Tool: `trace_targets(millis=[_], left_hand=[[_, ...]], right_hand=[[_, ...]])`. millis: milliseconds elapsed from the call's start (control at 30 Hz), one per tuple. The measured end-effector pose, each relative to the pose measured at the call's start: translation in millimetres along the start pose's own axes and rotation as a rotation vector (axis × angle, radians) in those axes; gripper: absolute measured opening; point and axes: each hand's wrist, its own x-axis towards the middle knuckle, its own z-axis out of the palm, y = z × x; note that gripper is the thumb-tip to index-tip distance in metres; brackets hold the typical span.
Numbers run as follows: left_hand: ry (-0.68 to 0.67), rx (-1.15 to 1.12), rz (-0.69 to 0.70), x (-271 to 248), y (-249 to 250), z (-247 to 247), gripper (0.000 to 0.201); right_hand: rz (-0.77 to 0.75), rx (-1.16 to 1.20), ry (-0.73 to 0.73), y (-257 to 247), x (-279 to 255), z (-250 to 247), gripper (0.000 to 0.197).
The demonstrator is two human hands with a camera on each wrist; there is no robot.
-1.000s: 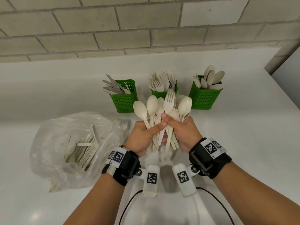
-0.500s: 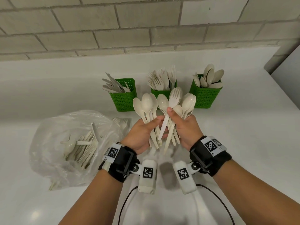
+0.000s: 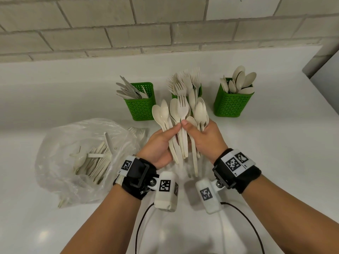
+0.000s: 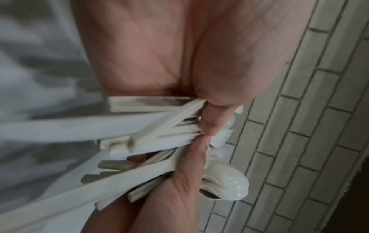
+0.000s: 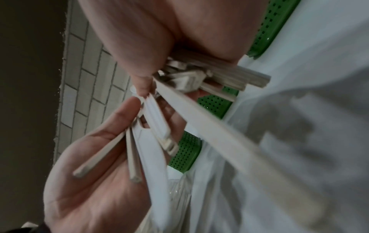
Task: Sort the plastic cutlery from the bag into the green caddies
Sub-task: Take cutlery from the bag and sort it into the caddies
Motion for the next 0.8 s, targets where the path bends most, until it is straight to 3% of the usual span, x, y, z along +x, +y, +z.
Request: trace_targets(millis=[233,333,433,633,800], left_hand=[[0.039,-0.019,0.008,3,-9,5,0.040],[0.073,-0.079,-0.009,7,-13,7,0.051],[0.023,-0.076,0.016,10,-14,10,0.045],[-0.116,-0.020,0.075,8,-9,8,0.040],[-0.047,-0.006,0.120,14,-6,16,0.035]], right_hand=[[0.047,-0.041,0.001,4,3,-2,0.028],[0.002,-0.199,0.022,5,4,3,0.031],[0.006,-0.371,-0.045,2,4,6,0.033],[-0.020,-0.350,-0.238,-8,6,4,0.040],[-0.106,-0.408,-0.308,-17,6,8,0.063]])
